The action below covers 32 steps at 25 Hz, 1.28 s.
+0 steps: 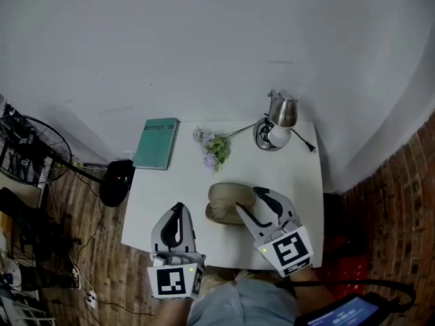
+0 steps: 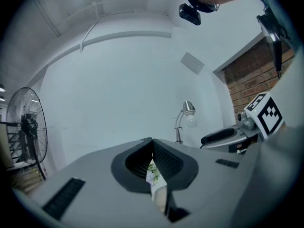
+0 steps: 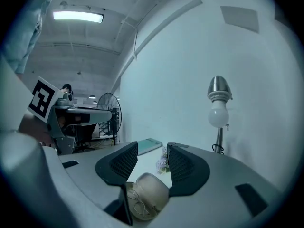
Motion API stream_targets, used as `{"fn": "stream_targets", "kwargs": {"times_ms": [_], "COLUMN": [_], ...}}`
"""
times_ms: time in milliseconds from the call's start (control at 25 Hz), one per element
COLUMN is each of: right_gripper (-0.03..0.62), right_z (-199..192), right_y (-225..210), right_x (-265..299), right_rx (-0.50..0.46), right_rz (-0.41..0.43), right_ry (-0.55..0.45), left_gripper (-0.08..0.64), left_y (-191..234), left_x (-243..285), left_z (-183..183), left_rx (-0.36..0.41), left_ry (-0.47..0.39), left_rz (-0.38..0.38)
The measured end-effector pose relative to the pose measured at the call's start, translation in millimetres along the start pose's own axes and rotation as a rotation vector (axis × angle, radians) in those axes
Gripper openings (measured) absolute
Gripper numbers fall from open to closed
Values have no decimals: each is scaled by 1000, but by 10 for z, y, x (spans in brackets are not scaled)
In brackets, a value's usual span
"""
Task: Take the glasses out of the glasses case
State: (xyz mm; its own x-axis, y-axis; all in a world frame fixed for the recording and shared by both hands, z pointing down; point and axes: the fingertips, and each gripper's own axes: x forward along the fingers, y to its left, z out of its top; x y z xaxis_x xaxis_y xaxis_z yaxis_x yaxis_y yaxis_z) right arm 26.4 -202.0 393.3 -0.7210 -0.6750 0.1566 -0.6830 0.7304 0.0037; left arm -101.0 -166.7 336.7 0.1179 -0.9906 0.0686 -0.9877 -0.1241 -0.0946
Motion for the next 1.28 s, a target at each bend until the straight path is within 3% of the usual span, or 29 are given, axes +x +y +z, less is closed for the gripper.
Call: {"fn": "stream_targets", "kwargs": {"times_ms": [520,960,1280], "right_gripper": [189,181,148], "right_z": [-742,-1667,-1990], "right_y": [123,276,263], "right_x": [535,501,530], "right_rx": [55,59,48], "right_rz": [80,120,126], "right_ry": [209,449,553], "left_gripper": [6,6,6], "left_y": [344,510,616], "left_x": [416,576,613], "left_z": [-439,-980,-1265], "left_rx": [-78,-133,-172], "left_ry": [77,179,234], "left_rz": [-25,-41,-48]}}
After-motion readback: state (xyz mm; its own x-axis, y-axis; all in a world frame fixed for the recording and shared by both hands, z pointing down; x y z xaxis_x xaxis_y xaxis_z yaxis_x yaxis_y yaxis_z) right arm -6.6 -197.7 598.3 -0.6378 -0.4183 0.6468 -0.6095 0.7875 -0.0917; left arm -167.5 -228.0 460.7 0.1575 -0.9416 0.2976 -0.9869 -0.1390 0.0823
